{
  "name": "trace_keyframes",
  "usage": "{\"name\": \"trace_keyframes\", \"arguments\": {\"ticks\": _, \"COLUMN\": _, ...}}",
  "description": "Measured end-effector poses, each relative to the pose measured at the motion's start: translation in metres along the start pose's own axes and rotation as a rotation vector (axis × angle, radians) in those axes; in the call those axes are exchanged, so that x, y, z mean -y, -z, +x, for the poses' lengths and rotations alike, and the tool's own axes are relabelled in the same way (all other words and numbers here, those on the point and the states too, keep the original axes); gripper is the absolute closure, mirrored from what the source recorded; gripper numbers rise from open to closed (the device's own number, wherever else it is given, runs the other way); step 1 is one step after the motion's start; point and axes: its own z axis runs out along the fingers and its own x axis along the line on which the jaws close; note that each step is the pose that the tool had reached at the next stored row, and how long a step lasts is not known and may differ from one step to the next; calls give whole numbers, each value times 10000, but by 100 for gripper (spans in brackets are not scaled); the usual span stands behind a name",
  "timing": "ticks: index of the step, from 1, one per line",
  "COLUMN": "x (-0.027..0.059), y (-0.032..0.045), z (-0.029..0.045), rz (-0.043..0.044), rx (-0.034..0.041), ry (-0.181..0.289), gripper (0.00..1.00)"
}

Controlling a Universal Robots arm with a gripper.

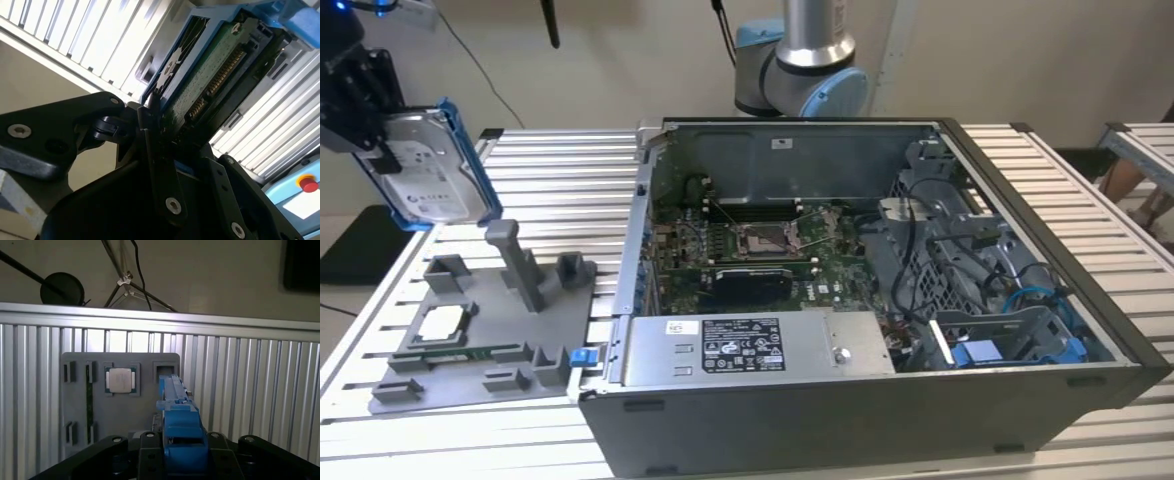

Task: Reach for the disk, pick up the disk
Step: 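Pick up the disk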

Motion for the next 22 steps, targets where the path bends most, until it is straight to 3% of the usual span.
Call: {"name": "trace_keyframes", "arguments": {"ticks": 22, "x": -1, "y": 254, "z": -14, "rz": 2, "rx": 1, "ry": 0, "gripper": 100}}
